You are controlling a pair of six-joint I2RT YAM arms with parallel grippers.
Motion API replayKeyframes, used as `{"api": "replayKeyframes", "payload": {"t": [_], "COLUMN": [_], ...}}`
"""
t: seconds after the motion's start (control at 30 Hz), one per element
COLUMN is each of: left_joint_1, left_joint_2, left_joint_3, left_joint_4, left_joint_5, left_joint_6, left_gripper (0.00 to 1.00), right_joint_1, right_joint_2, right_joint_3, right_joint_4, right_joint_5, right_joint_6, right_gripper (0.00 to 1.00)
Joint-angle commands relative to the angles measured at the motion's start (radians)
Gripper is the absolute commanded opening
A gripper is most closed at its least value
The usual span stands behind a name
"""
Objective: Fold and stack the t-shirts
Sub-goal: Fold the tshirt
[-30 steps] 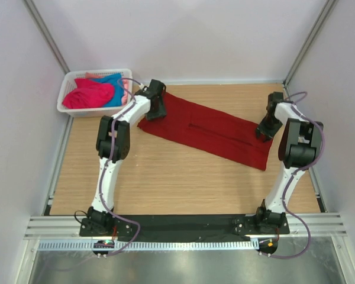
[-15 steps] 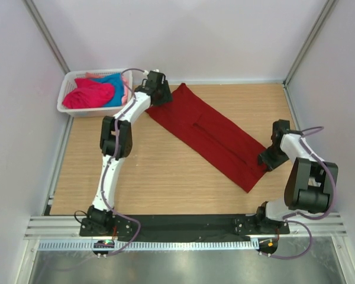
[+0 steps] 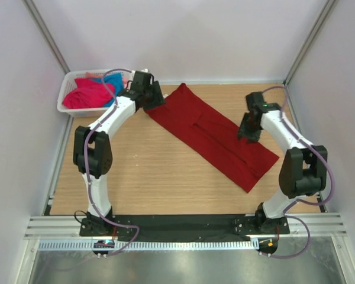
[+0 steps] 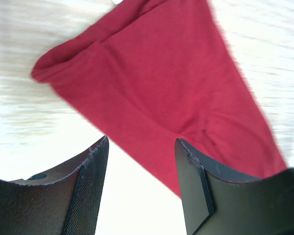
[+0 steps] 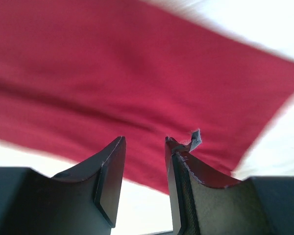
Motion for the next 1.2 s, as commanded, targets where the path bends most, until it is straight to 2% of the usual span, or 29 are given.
{"api": "replayKeyframes", "payload": {"t": [0.0,0.07,0.17,0.27,0.37,0.57,0.7,0.9,1.03,1.17], "left_joint_1": [0.006,0.02,0.052,0.08,0.083,0.083,0.084,0.121,0.15,0.161], "left_joint_2": [0.035,0.063,0.124,0.195,0.274,0.399,0.429,0.536,0.641,0.69], "left_joint_3": [-0.024,0.013,0.053,0.096,0.197,0.337,0.375,0.505,0.633,0.768], "left_joint_4": [-0.011,-0.031,-0.051,-0.049,-0.095,-0.161,-0.16,-0.151,-0.085,-0.037], "left_joint_5": [-0.064,-0.066,-0.063,0.007,0.002,-0.018,-0.116,-0.132,-0.068,0.069], "left_joint_6": [0.029,0.059,0.047,0.004,0.001,-0.025,0.003,0.007,-0.04,-0.06], "left_gripper": [0.58,0.58,0.58,0.58,0.57,0.51,0.47,0.45,0.46,0.48], "right_joint_1": [0.152,0.222,0.261,0.269,0.269,0.269,0.267,0.267,0.267,0.259], "right_joint_2": [0.025,0.051,0.118,0.183,0.213,0.201,0.16,0.128,0.109,0.089], "right_joint_3": [0.016,0.016,0.04,0.077,0.112,0.201,0.179,0.16,0.171,0.159], "right_joint_4": [0.053,0.079,0.108,0.076,0.05,-0.014,-0.011,-0.01,-0.024,-0.042], "right_joint_5": [-0.079,-0.095,-0.089,-0.005,0.024,0.095,0.099,0.141,0.184,0.191], "right_joint_6": [-0.139,-0.18,-0.226,-0.215,-0.209,-0.148,-0.088,-0.011,0.007,0.004], "right_gripper": [0.45,0.45,0.45,0.43,0.42,0.42,0.42,0.41,0.41,0.42]}}
